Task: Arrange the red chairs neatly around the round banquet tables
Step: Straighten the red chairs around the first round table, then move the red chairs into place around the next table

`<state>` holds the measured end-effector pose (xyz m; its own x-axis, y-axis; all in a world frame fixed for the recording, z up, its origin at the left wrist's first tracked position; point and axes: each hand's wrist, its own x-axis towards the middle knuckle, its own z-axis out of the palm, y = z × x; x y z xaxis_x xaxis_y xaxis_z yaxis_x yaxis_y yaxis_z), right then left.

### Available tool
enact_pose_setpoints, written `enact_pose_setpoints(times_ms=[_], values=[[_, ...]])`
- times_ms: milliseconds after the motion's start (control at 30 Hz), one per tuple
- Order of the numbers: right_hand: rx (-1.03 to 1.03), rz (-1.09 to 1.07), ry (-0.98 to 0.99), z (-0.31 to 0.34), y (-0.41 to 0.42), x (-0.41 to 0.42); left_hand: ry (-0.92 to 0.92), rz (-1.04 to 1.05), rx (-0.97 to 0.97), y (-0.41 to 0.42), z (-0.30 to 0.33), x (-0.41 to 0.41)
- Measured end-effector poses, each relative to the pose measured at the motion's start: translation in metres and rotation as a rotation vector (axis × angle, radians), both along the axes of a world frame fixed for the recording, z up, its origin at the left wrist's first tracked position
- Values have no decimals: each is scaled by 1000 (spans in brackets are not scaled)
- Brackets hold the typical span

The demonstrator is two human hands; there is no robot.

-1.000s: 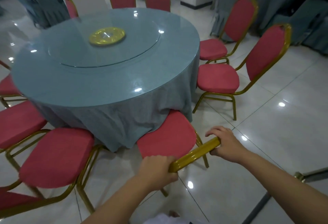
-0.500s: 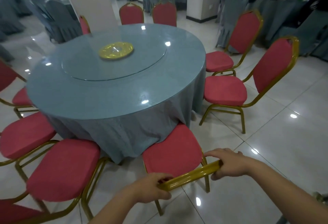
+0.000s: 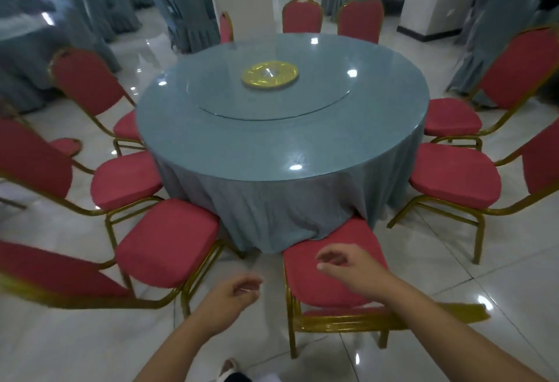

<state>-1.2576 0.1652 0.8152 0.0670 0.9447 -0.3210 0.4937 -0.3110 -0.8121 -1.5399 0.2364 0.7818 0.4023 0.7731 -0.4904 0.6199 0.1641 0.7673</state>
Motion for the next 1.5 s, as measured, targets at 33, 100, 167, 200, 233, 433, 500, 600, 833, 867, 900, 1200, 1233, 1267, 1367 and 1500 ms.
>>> enact_pose_setpoints(times_ms=[33, 100, 167, 200, 233, 433, 500, 600, 833, 867, 900, 1200, 1233, 1267, 1367, 1500], values=[[8, 25, 14, -2, 11, -12, -4, 52, 7, -1, 3, -11], [24, 91, 39, -6, 33, -40, 8, 144, 38, -6, 10, -36], [22, 160, 59, -9, 55, -71, 24, 238, 52, -10, 18, -66], [11, 195, 63, -10, 65, -87, 30, 287, 53, -13, 21, -82], [2, 232, 67, -11, 75, -104, 33, 329, 56, -15, 25, -98], [14, 418, 37, -4, 116, -210, 29, 546, 86, -20, 33, -198], [31, 437, 35, 3, 131, -249, -14, 569, 128, -14, 32, -231], [76, 449, 12, 18, 158, -309, -63, 596, 164, 6, 32, -288], [155, 465, -28, 54, 202, -463, -100, 587, 221, 53, 40, -429], [158, 473, -23, 54, 205, -486, -105, 594, 229, 55, 42, -450], [156, 489, -15, 53, 208, -509, -107, 609, 236, 56, 43, -470], [78, 737, -9, 26, 260, -708, -142, 907, 172, 34, 13, -642], [69, 771, -11, 20, 269, -731, -130, 946, 164, 31, 9, -662], [53, 804, -10, 13, 280, -754, -116, 985, 156, 30, 5, -683], [21, 879, 15, -6, 316, -830, -74, 1096, 143, 35, -3, -749], [-32, 965, 55, -21, 364, -928, -19, 1249, 111, 58, -2, -833]])
